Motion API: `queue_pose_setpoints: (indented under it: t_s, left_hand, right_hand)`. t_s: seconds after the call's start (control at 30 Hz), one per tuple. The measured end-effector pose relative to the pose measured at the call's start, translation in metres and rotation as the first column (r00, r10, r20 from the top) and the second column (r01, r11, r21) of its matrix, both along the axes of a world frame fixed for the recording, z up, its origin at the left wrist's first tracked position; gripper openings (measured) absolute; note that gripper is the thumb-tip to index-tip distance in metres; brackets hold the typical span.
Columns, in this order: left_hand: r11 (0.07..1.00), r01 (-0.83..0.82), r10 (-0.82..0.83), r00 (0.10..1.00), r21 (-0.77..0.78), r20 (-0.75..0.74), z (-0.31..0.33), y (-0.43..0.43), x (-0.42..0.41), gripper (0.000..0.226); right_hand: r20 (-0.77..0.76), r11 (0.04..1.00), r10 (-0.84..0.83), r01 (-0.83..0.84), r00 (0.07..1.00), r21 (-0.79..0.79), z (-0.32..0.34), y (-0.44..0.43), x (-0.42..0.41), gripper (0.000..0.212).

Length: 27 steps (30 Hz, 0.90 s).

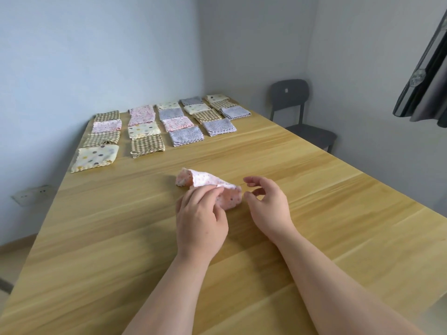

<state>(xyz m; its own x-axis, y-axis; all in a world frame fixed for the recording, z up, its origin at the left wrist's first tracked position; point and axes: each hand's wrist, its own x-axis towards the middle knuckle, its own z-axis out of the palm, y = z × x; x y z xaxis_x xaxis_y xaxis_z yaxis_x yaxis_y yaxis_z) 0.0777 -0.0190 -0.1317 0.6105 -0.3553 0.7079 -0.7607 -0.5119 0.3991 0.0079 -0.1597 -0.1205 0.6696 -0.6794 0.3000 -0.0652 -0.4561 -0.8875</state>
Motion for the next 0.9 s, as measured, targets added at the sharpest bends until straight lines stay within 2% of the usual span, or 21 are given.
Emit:
queue_pose_setpoints:
  t_s: [0.17, 0.23, 0.33, 0.4, 0.47, 0.6, 0.8, 0.9]
  left_hand:
    - [0.997, 0.036, -0.025, 0.989, -0.071, 0.143, 0.002, -0.002, -0.002, 0.040]
    - [0.996, 0.034, -0.020, 0.986, -0.084, 0.165, 0.002, -0.002, -0.001, 0.038]
    - [0.994, 0.032, -0.012, 0.982, -0.103, 0.191, 0.003, -0.002, -0.003, 0.037]
    - [0.993, 0.016, 0.003, 0.987, -0.119, 0.159, 0.004, -0.002, -0.004, 0.040]
    - [0.987, -0.031, 0.042, 0.997, -0.155, 0.066, 0.010, 0.002, -0.005, 0.043]
    - [0.986, -0.069, 0.068, 0.998, -0.155, -0.012, 0.037, 0.013, -0.012, 0.027]
    - [0.981, -0.021, 0.001, 0.995, -0.192, -0.101, 0.103, 0.021, -0.030, 0.018]
    - [0.967, -0.035, -0.015, 0.981, -0.253, -0.194, 0.130, 0.027, -0.035, 0.018]
  right_hand:
    - [-0.043, 0.980, 0.176, -0.179, 0.983, -0.085, -0.004, 0.002, 0.003, 0.051]
    - [-0.071, 0.964, 0.241, -0.248, 0.968, -0.097, -0.004, 0.003, 0.002, 0.047]
    - [-0.062, 0.942, 0.309, -0.314, 0.949, -0.121, -0.001, 0.006, -0.002, 0.025]
    - [-0.033, 0.939, 0.331, -0.333, 0.943, -0.082, 0.001, 0.007, -0.007, 0.022]
    - [-0.018, 0.945, 0.327, -0.327, 0.945, 0.002, 0.007, 0.007, -0.012, 0.006]
    - [-0.065, 0.945, 0.323, -0.318, 0.944, 0.078, 0.028, 0.003, -0.020, 0.013]
    - [-0.145, 0.920, 0.322, -0.345, 0.936, -0.185, 0.082, -0.019, -0.046, 0.020]
    - [-0.177, 0.889, 0.291, -0.334, 0.940, -0.312, 0.106, -0.029, -0.059, 0.019]
